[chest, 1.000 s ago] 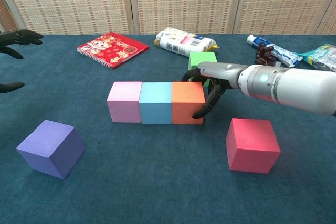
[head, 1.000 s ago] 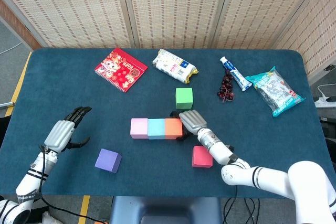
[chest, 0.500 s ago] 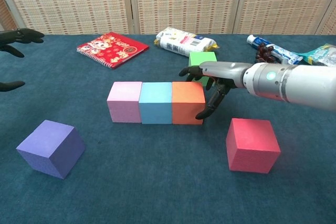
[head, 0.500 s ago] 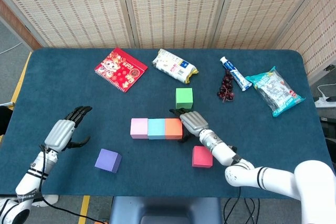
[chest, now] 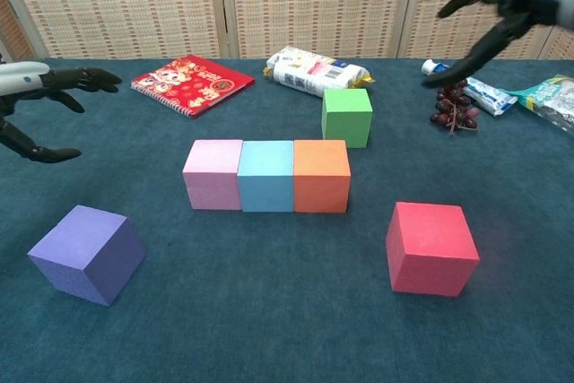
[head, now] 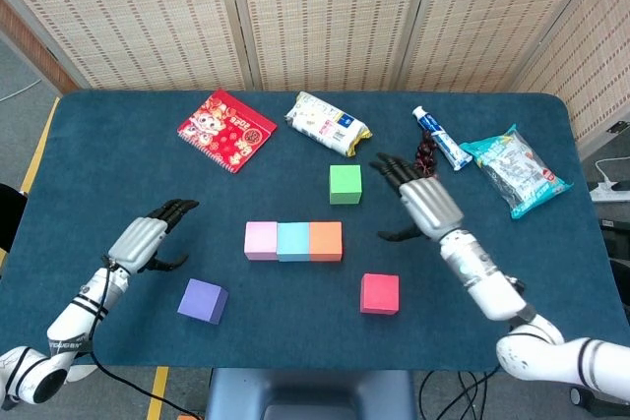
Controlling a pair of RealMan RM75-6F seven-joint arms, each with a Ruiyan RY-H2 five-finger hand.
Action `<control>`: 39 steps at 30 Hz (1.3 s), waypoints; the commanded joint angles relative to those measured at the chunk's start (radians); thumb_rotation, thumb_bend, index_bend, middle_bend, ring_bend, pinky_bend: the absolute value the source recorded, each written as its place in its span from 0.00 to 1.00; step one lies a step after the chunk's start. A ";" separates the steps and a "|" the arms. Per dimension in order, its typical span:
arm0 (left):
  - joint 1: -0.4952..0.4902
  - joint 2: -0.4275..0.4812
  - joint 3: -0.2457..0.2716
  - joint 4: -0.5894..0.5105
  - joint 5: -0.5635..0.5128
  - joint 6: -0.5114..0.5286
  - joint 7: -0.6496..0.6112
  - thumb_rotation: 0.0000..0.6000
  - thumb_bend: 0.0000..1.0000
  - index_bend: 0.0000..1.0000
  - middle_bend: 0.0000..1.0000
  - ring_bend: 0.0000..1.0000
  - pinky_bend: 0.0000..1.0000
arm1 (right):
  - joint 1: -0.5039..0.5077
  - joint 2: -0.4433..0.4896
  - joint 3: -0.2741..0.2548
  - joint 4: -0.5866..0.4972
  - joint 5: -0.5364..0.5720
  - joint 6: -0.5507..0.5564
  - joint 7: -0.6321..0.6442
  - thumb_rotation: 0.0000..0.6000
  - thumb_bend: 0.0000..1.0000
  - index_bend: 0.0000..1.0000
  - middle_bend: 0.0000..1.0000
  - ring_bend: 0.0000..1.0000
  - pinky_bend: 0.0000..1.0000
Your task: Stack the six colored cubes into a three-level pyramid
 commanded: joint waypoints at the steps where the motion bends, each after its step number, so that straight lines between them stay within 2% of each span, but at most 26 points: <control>1: -0.048 -0.028 -0.008 -0.005 -0.025 -0.069 0.025 1.00 0.34 0.01 0.04 0.00 0.18 | -0.105 0.099 -0.017 -0.052 -0.074 0.111 0.079 1.00 0.24 0.00 0.08 0.06 0.24; 10: -0.120 -0.119 -0.024 0.035 -0.084 -0.171 0.076 1.00 0.33 0.00 0.03 0.00 0.17 | -0.248 0.141 -0.082 -0.002 -0.161 0.250 0.204 1.00 0.24 0.00 0.08 0.06 0.24; 16: -0.154 -0.151 -0.039 0.066 -0.108 -0.209 0.063 1.00 0.33 0.00 0.03 0.00 0.17 | -0.285 0.136 -0.090 0.034 -0.189 0.287 0.249 1.00 0.24 0.00 0.08 0.06 0.24; 28: -0.219 -0.180 -0.047 0.113 -0.110 -0.293 0.024 1.00 0.34 0.00 0.03 0.00 0.16 | -0.300 0.125 -0.090 0.073 -0.192 0.273 0.283 1.00 0.24 0.00 0.08 0.06 0.24; 39: -0.238 -0.190 -0.034 0.127 -0.091 -0.300 -0.007 1.00 0.33 0.04 0.05 0.00 0.16 | -0.309 0.113 -0.086 0.097 -0.191 0.258 0.303 1.00 0.24 0.00 0.08 0.06 0.24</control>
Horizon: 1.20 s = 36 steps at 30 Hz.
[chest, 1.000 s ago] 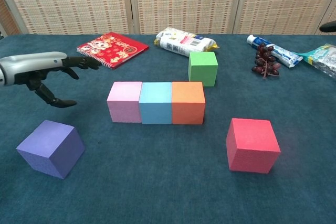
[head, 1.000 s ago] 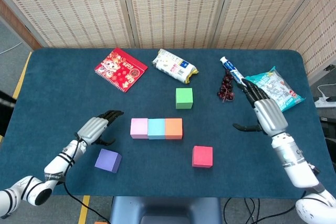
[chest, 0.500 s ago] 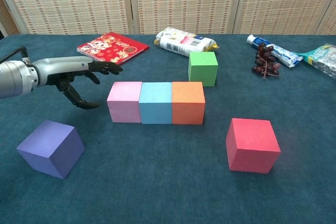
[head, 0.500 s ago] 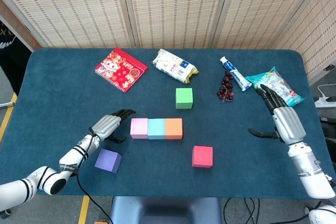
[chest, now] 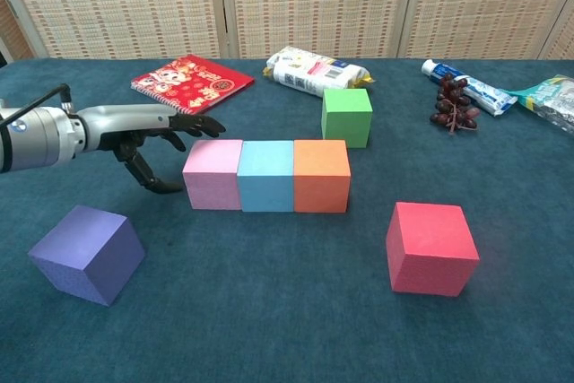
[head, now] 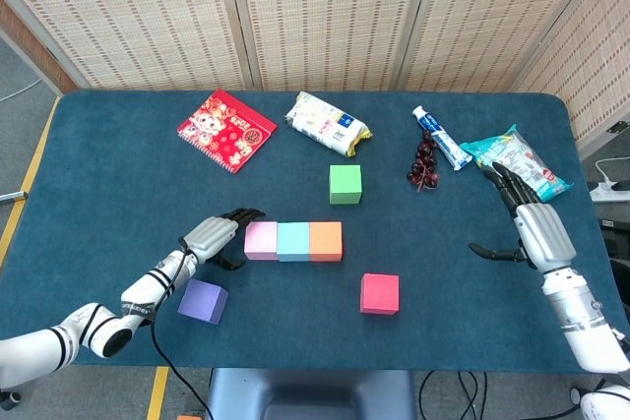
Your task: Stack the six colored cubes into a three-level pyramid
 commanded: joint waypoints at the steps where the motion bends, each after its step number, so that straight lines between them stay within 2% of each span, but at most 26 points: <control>1: -0.002 0.000 0.003 0.000 0.001 -0.001 -0.003 1.00 0.33 0.04 0.05 0.00 0.16 | -0.002 -0.001 0.001 0.002 -0.001 -0.002 -0.001 1.00 0.24 0.00 0.08 0.06 0.24; 17: -0.013 -0.016 0.014 0.014 -0.001 0.001 -0.016 1.00 0.33 0.09 0.15 0.07 0.16 | -0.012 -0.012 0.003 0.023 0.000 -0.020 0.019 1.00 0.24 0.00 0.08 0.06 0.24; 36: -0.027 -0.023 0.032 0.021 0.016 -0.007 -0.046 1.00 0.33 0.10 0.16 0.07 0.16 | -0.024 -0.017 0.006 0.036 -0.001 -0.026 0.029 1.00 0.24 0.00 0.08 0.06 0.24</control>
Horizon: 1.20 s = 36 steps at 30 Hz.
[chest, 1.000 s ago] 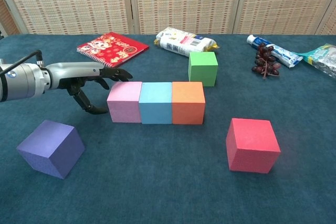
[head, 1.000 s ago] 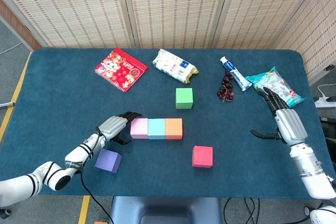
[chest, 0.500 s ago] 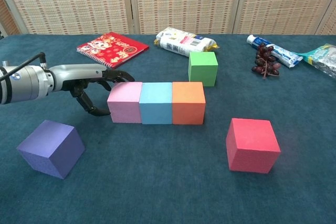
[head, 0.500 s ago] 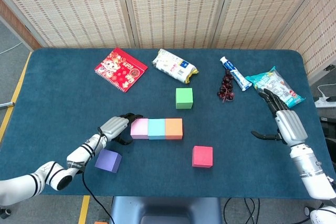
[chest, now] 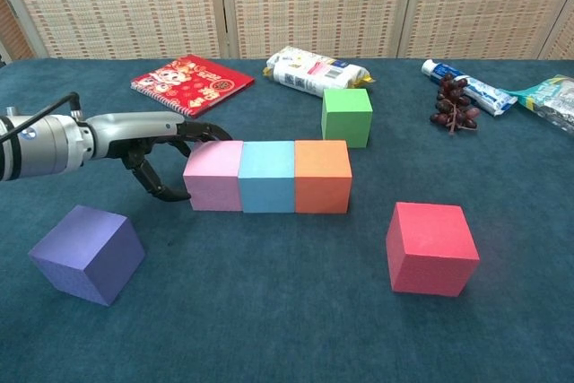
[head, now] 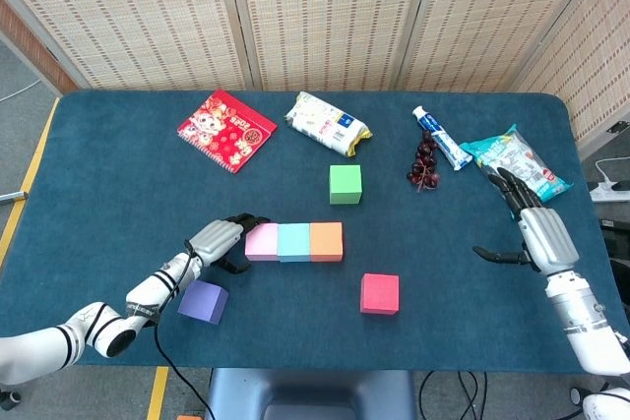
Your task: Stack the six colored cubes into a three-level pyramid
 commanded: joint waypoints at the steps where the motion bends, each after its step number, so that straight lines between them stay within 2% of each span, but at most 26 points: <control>1: -0.003 -0.004 0.001 0.004 -0.001 -0.004 -0.005 1.00 0.32 0.10 0.16 0.07 0.16 | -0.001 0.001 0.001 -0.001 0.000 0.001 -0.001 1.00 0.24 0.00 0.08 0.06 0.24; 36: -0.034 -0.009 0.013 0.019 0.005 -0.055 -0.079 1.00 0.33 0.05 0.15 0.08 0.16 | -0.011 -0.006 0.009 0.016 0.004 -0.007 0.006 1.00 0.24 0.00 0.08 0.06 0.23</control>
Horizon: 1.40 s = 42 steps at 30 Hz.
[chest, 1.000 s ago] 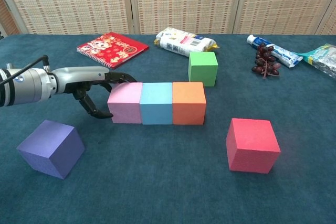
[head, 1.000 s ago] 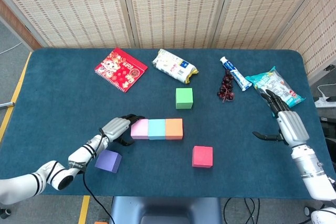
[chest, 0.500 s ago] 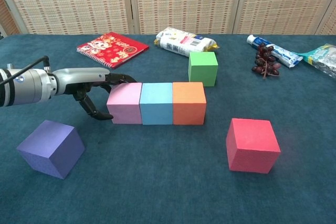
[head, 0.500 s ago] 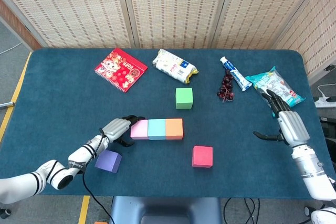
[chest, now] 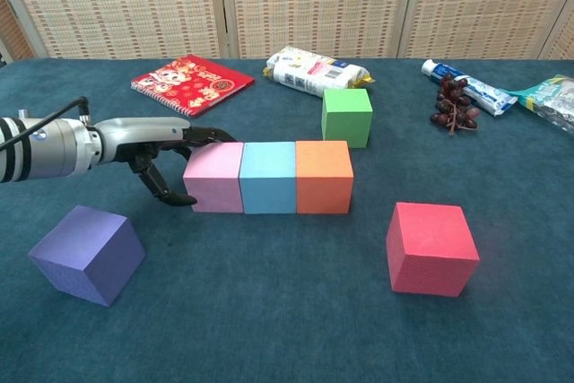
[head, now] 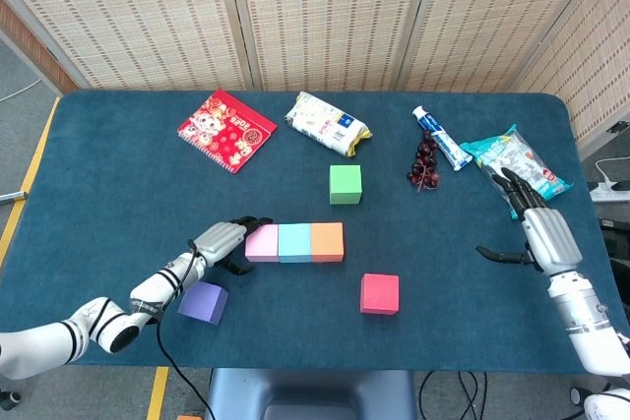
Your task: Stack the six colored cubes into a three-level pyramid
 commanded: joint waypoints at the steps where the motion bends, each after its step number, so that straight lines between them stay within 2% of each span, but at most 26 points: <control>1: -0.002 -0.002 0.000 0.002 0.000 -0.002 -0.002 1.00 0.33 0.05 0.16 0.08 0.16 | 0.000 -0.001 0.001 0.001 0.001 -0.001 0.001 1.00 0.24 0.00 0.08 0.06 0.23; 9: -0.009 0.003 0.002 0.001 -0.001 -0.017 -0.019 1.00 0.33 0.03 0.15 0.08 0.17 | -0.003 -0.002 0.001 0.004 0.001 -0.001 0.003 1.00 0.24 0.00 0.08 0.06 0.23; 15: -0.003 0.006 -0.001 -0.001 0.001 0.003 -0.020 1.00 0.33 0.00 0.06 0.00 0.16 | -0.004 -0.001 0.003 0.003 -0.001 0.001 0.005 1.00 0.24 0.00 0.08 0.06 0.23; 25: 0.008 0.022 -0.001 -0.018 0.004 0.037 -0.001 1.00 0.33 0.00 0.02 0.00 0.14 | -0.007 0.003 0.003 -0.001 -0.005 0.007 0.006 1.00 0.24 0.00 0.08 0.06 0.23; 30: 0.040 0.060 -0.010 -0.050 -0.004 0.108 0.045 1.00 0.33 0.00 0.00 0.00 0.12 | -0.009 0.006 0.008 -0.002 -0.005 0.014 0.010 1.00 0.24 0.00 0.08 0.06 0.22; 36: 0.063 0.112 -0.013 -0.093 -0.023 0.134 0.068 1.00 0.33 0.00 0.00 0.00 0.12 | -0.009 0.007 0.008 -0.007 -0.013 0.017 0.013 1.00 0.24 0.00 0.08 0.06 0.22; 42: 0.150 0.225 0.013 -0.179 -0.006 0.260 0.132 1.00 0.33 0.00 0.00 0.00 0.12 | -0.011 0.024 0.007 -0.019 -0.036 0.035 0.008 1.00 0.24 0.00 0.08 0.06 0.22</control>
